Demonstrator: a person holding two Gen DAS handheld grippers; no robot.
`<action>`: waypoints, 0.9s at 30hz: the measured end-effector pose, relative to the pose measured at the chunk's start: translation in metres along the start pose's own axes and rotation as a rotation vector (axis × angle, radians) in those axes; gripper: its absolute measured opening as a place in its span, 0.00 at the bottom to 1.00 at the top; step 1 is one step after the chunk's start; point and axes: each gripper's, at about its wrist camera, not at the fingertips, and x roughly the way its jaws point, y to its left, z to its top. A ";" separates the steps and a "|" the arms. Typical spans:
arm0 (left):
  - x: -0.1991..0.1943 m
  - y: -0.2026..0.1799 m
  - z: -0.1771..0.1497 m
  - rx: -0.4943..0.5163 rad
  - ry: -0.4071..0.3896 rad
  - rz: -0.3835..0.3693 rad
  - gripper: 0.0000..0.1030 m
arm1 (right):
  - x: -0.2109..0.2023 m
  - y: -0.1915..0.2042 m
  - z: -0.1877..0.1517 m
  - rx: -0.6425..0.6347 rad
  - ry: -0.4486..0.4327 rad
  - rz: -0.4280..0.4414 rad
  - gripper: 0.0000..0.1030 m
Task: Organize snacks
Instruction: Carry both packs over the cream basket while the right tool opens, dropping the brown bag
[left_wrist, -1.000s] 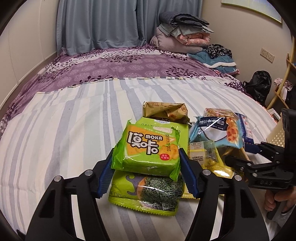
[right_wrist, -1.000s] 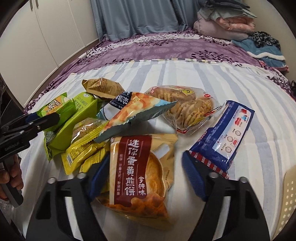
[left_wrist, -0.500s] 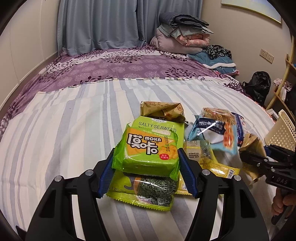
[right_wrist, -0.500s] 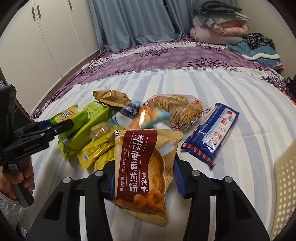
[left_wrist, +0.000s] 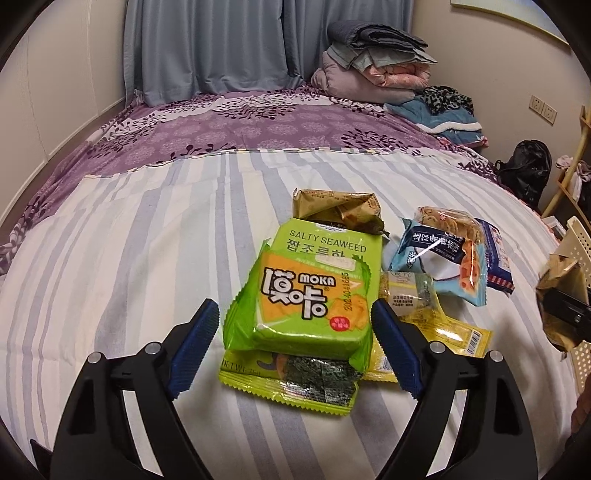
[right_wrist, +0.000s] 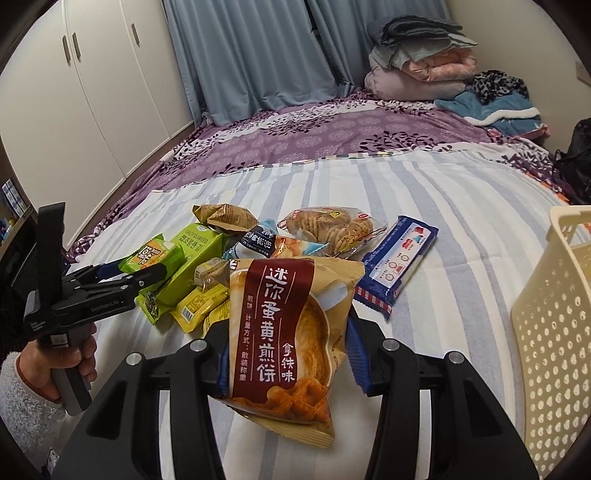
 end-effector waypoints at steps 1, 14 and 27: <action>0.001 0.000 0.001 -0.001 -0.002 0.005 0.80 | -0.002 -0.001 0.000 0.003 -0.004 -0.001 0.47; -0.039 -0.022 0.015 0.028 -0.079 0.004 0.62 | -0.066 -0.027 -0.005 0.062 -0.110 -0.053 0.47; -0.116 -0.114 0.034 0.180 -0.203 -0.115 0.62 | -0.137 -0.084 -0.020 0.162 -0.219 -0.239 0.47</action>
